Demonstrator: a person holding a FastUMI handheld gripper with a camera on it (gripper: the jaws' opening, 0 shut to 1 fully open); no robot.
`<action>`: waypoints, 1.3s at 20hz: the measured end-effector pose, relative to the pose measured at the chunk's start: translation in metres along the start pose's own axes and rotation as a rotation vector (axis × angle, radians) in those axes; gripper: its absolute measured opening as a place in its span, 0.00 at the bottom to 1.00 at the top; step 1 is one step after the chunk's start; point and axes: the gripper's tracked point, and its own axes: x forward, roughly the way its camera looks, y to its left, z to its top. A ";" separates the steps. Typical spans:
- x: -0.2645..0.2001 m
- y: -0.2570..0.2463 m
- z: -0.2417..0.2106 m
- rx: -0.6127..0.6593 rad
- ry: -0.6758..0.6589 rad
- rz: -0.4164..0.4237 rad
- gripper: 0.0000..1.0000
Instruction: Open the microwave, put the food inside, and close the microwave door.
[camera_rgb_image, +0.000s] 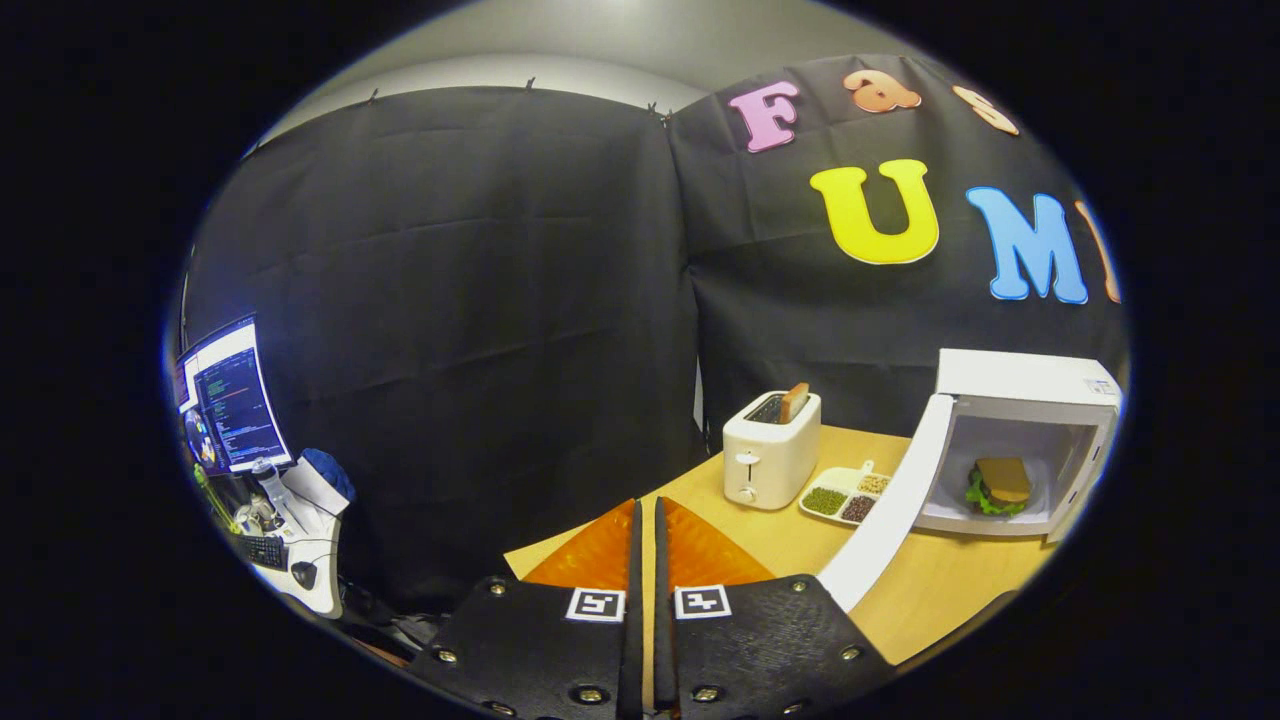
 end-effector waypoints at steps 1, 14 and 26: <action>0.002 0.002 -0.007 -0.002 0.012 0.003 0.04; 0.016 -0.023 -0.084 0.021 0.147 -0.099 0.04; -0.010 -0.041 -0.087 -0.012 0.158 -0.146 0.00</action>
